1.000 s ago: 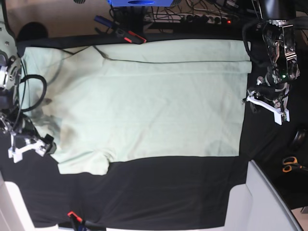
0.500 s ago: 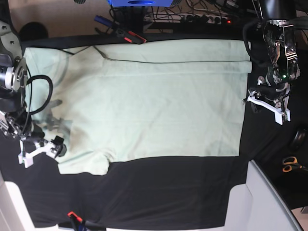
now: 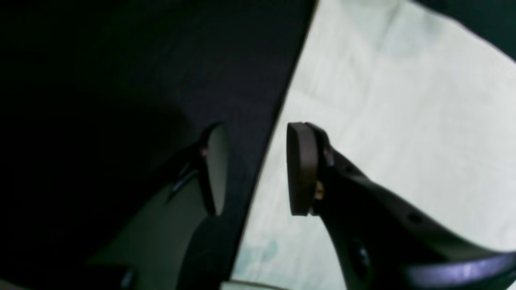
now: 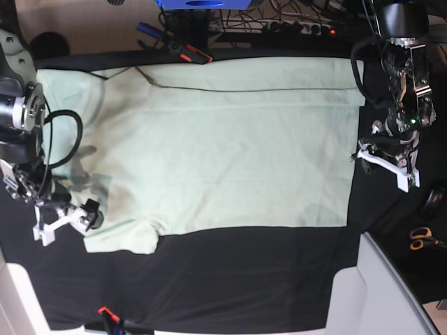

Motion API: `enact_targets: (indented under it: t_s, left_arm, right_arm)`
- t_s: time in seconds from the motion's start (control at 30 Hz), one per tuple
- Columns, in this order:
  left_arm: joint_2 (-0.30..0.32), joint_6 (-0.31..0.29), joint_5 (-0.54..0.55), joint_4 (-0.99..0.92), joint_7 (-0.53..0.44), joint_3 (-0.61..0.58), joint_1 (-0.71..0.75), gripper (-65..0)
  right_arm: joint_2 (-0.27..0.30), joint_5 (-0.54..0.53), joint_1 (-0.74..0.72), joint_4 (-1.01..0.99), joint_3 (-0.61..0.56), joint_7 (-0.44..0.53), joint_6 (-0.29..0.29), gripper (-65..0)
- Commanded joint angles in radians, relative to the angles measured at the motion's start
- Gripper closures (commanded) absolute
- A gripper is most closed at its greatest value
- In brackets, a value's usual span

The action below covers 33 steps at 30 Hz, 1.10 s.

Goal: Fold the T-shirt properly
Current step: 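Release the shirt and move both grippers to the shirt's side edges, then grasp the shirt's side edges near the hem with both grippers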

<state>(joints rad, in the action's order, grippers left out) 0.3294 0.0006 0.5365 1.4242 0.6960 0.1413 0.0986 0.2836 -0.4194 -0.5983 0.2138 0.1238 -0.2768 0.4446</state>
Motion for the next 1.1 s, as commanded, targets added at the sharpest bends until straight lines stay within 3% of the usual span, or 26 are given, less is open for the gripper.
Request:
enact_targets:
  t_s: [0.0,0.07,0.2,0.23,0.37,0.47,0.73,0.97,1.07]
  left_arm:
    - [0.015,0.003,0.001,0.008,0.004,0.005,-0.033,-24.4]
    - [0.009,0.003,0.001,-0.018,0.041,0.005,-0.070,-24.5]
    - [0.003,0.003,-0.006,-0.087,0.055,0.004,-0.147,-25.2]
    - [0.001,0.003,-0.006,-0.110,0.055,0.004,-0.168,-28.0]
    - [-0.011,0.003,-0.006,-0.230,0.055,0.004,-0.268,-43.0]
    - [-0.014,0.003,-0.006,-0.328,0.052,0.004,-0.340,-47.7]
    - [-0.019,0.003,-0.017,-0.526,0.044,0.002,-0.520,-48.2]
    - [-0.051,-0.001,-0.281,-0.836,-0.086,0.002,-0.675,-48.2]
    - [-0.056,-0.052,-0.304,-0.940,-0.141,0.004,-0.709,-48.2]
  right_arm:
    - [0.006,-0.003,-0.021,0.008,-0.002,-0.016,0.009,-51.7]
    - [0.006,-0.003,-0.021,0.008,-0.002,-0.016,0.009,-39.2]
    - [0.006,-0.002,-0.021,0.008,-0.002,-0.016,0.009,-6.5]
    - [0.006,-0.002,-0.021,0.008,-0.003,-0.016,0.009,-2.5]
    - [0.007,0.000,-0.021,0.008,-0.003,-0.016,0.009,-3.0]
    - [0.009,0.000,-0.021,0.008,-0.005,-0.016,0.009,-2.9]
    - [0.007,0.000,-0.021,0.008,-0.005,-0.017,0.012,-2.9]
    - [0.007,0.000,-0.021,0.008,-0.005,-0.019,0.013,-2.9]
    - [0.007,0.000,-0.021,0.008,-0.005,-0.019,0.015,-2.9]
